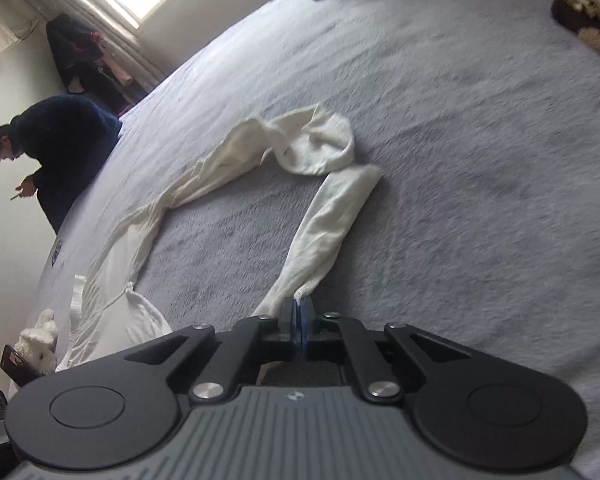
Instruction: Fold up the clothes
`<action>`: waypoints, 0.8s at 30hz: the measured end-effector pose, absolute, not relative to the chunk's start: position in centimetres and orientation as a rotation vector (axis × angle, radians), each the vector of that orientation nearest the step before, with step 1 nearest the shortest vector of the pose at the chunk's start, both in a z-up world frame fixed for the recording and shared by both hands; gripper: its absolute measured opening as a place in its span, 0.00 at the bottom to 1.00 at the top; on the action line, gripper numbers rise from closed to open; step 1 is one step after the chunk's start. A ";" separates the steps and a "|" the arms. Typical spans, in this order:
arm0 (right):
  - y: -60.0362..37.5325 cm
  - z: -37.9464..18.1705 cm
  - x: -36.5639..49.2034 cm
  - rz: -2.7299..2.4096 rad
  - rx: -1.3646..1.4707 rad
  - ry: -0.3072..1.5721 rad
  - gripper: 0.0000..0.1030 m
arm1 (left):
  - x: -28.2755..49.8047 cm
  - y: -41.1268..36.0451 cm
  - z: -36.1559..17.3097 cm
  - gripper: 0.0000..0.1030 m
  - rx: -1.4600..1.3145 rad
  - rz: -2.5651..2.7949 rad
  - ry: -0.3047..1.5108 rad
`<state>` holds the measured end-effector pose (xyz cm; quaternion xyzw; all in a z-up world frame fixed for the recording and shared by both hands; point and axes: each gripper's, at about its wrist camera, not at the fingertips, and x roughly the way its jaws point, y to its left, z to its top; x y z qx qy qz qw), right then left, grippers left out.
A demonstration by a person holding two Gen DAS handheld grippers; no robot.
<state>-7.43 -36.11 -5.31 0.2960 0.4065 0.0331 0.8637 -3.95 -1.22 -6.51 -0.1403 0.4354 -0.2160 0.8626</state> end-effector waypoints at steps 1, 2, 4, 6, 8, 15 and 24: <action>-36.4 -5.1 -7.6 0.066 0.614 0.844 0.03 | -4.0 -1.4 -6.5 0.49 -0.286 -0.460 0.909; -36.6 -4.8 -7.9 0.062 0.608 0.835 0.03 | -4.1 -1.6 -6.4 0.49 -0.277 -0.470 0.906; -37.2 -4.4 -8.4 0.053 0.599 0.820 0.03 | -4.3 -2.0 -6.3 0.49 -0.258 -0.495 0.901; -38.1 -4.3 -9.5 0.043 0.600 0.818 0.03 | -4.5 -2.5 -6.3 0.49 -0.237 -0.524 0.897; -38.8 -4.3 -10.7 0.047 0.596 0.823 0.03 | -4.9 -3.0 -6.4 0.49 -0.208 -0.550 0.893; -39.3 -5.8 -12.9 0.043 0.499 0.916 0.07 | -6.6 -4.8 -6.4 0.49 -0.061 -0.617 0.845; -40.1 -4.8 -10.4 0.023 0.536 0.811 0.13 | -7.0 -6.1 -6.4 0.49 -0.043 -0.691 0.820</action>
